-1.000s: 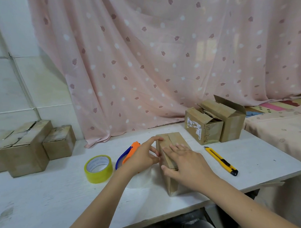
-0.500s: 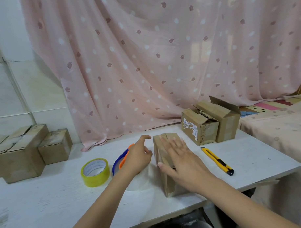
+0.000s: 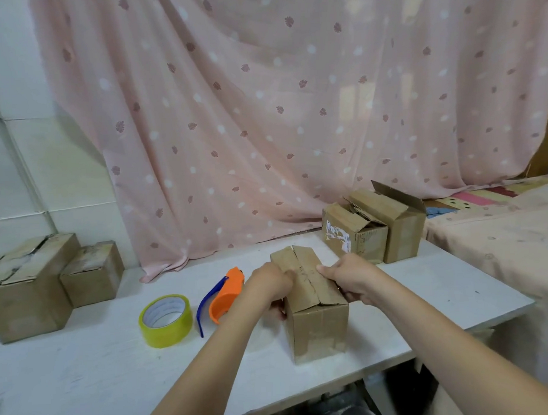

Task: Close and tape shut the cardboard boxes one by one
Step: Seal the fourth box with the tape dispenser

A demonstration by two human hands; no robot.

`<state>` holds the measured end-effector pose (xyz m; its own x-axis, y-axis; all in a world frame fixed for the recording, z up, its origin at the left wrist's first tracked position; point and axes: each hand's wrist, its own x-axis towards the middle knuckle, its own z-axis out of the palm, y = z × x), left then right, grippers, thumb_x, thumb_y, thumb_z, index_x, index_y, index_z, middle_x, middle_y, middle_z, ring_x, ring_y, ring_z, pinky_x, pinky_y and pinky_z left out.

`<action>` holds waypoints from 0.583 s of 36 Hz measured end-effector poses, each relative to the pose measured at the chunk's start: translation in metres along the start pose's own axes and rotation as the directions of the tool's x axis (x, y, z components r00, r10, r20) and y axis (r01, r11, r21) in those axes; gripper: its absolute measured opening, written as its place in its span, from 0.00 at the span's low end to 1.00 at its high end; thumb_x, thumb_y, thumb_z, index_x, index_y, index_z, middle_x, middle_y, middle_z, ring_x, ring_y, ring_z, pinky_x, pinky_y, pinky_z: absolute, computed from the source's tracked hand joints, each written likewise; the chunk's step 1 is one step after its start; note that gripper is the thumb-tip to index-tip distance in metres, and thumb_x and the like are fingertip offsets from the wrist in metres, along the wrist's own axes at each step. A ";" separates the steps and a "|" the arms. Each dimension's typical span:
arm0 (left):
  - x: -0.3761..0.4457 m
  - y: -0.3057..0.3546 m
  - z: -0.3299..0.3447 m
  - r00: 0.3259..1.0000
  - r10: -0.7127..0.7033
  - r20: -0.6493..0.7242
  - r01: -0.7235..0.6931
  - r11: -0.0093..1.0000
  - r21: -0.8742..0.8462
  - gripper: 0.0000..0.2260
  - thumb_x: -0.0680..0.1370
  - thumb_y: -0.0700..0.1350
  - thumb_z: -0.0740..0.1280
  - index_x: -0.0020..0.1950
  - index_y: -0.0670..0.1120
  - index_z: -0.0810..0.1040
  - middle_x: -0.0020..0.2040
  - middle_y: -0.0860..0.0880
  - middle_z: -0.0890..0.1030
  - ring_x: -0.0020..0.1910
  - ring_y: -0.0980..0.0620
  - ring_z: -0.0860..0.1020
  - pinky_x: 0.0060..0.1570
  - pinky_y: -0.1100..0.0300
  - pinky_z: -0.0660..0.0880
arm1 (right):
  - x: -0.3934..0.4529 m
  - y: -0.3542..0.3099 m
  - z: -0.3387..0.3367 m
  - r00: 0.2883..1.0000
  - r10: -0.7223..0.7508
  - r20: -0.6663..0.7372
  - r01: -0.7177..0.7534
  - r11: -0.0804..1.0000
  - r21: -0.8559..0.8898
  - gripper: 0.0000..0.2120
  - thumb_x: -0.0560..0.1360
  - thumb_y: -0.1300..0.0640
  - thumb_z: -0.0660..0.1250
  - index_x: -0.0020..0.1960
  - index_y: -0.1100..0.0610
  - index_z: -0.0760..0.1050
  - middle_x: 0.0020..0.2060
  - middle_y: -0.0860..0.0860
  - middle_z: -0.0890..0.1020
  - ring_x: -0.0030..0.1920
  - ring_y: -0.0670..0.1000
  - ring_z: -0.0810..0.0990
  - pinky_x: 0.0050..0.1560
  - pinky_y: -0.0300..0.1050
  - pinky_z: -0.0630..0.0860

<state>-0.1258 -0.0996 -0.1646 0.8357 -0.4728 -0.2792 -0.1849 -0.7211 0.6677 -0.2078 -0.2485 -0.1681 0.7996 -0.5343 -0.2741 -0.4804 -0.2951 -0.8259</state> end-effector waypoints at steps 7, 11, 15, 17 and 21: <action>-0.004 0.000 -0.008 0.998 -0.040 0.043 0.046 0.986 -0.162 0.22 0.80 0.60 0.64 0.50 0.39 0.73 0.45 0.39 0.83 0.34 0.42 0.83 0.36 0.54 0.82 | -0.003 0.000 -0.003 0.999 0.002 0.050 -0.010 0.990 0.143 0.15 0.80 0.52 0.69 0.46 0.66 0.80 0.24 0.50 0.78 0.18 0.46 0.74 0.25 0.38 0.73; -0.010 0.001 -0.011 0.997 -0.034 0.064 0.045 0.985 -0.165 0.22 0.77 0.60 0.70 0.45 0.40 0.73 0.39 0.40 0.82 0.26 0.45 0.80 0.26 0.59 0.76 | 0.004 0.004 -0.003 0.999 0.006 0.042 -0.011 0.991 0.131 0.19 0.77 0.48 0.72 0.46 0.66 0.80 0.29 0.53 0.80 0.23 0.50 0.77 0.31 0.42 0.77; -0.011 0.002 -0.010 0.997 -0.019 0.077 0.035 0.978 -0.207 0.18 0.77 0.55 0.71 0.43 0.41 0.73 0.37 0.41 0.82 0.29 0.42 0.81 0.33 0.55 0.80 | 0.007 0.003 -0.002 0.999 0.004 0.044 -0.010 0.992 0.127 0.25 0.72 0.46 0.77 0.52 0.69 0.81 0.40 0.58 0.86 0.34 0.55 0.85 0.37 0.45 0.82; -0.013 0.002 -0.011 0.997 -0.014 0.073 0.028 0.978 -0.206 0.17 0.77 0.54 0.72 0.42 0.41 0.73 0.35 0.42 0.81 0.26 0.45 0.80 0.29 0.58 0.78 | 0.007 0.003 0.000 0.999 0.000 0.037 -0.005 0.991 0.131 0.23 0.72 0.49 0.78 0.52 0.70 0.81 0.39 0.58 0.86 0.33 0.54 0.86 0.33 0.43 0.80; -0.015 0.001 -0.009 1.000 0.015 0.022 -0.011 0.985 -0.171 0.17 0.77 0.55 0.72 0.39 0.44 0.72 0.33 0.46 0.79 0.19 0.53 0.76 0.19 0.66 0.69 | 0.005 0.004 0.000 0.999 0.000 0.035 -0.005 0.988 0.151 0.19 0.72 0.53 0.78 0.50 0.70 0.82 0.34 0.56 0.85 0.27 0.50 0.83 0.27 0.38 0.76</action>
<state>-0.1337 -0.0884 -0.1537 0.8213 -0.4945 -0.2844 -0.1028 -0.6186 0.7789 -0.2057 -0.2529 -0.1728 0.8117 -0.5064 -0.2911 -0.4245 -0.1689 -0.8895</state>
